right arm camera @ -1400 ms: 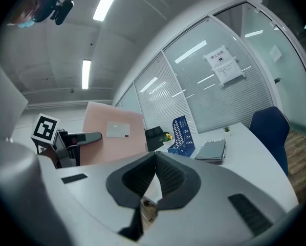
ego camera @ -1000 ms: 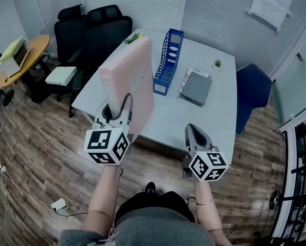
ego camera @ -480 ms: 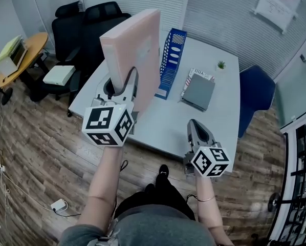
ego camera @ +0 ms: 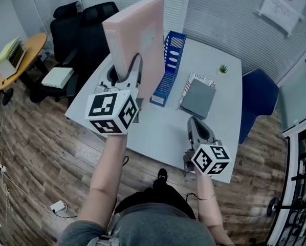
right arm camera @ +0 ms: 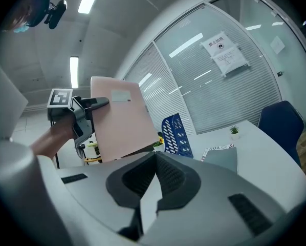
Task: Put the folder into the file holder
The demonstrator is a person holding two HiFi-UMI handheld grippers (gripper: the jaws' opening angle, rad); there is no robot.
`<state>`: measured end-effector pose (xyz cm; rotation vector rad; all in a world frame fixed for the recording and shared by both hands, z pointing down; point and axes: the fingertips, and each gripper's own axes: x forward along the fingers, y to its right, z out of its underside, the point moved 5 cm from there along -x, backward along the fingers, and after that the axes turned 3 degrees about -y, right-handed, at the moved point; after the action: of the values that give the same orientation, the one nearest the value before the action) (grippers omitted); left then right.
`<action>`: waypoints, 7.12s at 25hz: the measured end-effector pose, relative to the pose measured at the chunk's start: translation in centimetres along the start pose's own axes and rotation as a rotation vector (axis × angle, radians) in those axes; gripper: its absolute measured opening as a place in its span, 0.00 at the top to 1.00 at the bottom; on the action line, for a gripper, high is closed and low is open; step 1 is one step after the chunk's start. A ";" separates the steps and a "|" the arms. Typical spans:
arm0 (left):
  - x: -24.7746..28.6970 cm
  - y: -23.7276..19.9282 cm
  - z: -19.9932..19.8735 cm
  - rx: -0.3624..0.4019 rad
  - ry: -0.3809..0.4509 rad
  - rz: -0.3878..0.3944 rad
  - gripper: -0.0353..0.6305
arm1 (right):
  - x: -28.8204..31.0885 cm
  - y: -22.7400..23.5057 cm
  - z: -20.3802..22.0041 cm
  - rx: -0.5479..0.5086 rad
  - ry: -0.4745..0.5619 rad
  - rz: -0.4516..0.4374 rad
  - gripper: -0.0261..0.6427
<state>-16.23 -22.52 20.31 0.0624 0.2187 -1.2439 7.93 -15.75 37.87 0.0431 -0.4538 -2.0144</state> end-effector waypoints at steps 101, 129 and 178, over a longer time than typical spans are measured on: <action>13.4 1.7 22.8 0.097 -0.385 -0.048 0.68 | 5.1 8.6 3.1 0.139 -0.135 0.039 0.96; 7.5 0.8 25.4 0.047 -0.538 0.025 0.62 | 4.5 6.0 3.8 0.104 -0.159 -0.007 0.96; -11.4 0.8 25.4 -0.125 -0.641 0.009 0.88 | 1.1 0.0 7.5 -0.117 -0.247 0.004 0.96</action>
<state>-15.61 -15.87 47.34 -0.4383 -0.2610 -1.1794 5.79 -14.46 44.98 -0.2809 -0.4890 -2.0478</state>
